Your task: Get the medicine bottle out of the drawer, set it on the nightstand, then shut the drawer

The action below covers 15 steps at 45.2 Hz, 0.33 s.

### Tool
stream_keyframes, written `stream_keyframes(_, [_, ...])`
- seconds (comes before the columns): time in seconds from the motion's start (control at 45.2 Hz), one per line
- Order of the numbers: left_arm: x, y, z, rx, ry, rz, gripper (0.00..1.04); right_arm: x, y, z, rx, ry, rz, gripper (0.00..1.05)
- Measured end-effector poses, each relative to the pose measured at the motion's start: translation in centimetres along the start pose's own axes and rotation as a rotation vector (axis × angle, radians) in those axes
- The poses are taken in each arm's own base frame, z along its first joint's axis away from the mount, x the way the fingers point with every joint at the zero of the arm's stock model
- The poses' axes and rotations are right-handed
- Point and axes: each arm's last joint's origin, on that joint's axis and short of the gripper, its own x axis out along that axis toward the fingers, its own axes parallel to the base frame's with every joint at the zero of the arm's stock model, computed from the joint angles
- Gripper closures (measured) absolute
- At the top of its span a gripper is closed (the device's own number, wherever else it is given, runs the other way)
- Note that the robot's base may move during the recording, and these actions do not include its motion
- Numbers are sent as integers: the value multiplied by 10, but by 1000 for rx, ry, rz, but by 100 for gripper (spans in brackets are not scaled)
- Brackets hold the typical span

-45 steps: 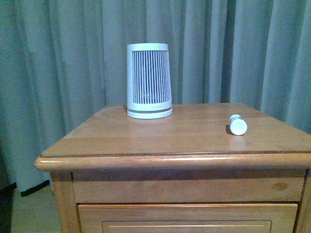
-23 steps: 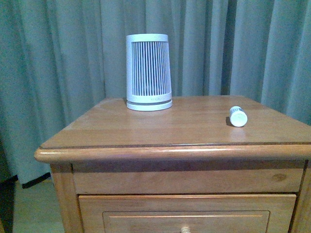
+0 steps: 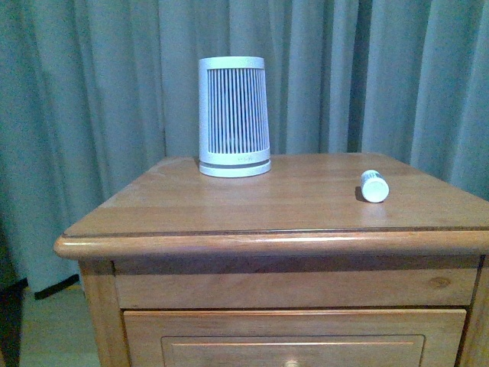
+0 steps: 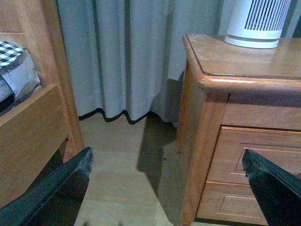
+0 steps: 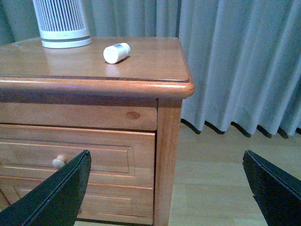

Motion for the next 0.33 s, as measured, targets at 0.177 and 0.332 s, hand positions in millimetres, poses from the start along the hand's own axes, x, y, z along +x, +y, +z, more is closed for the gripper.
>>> stream_keyframes(0.177, [0,0,0,0,0,0,7,0,0,0,0,0,0,7])
stream_keyframes(0.332, [0,0,0,0,0,0,7,0,0,0,0,0,0,7])
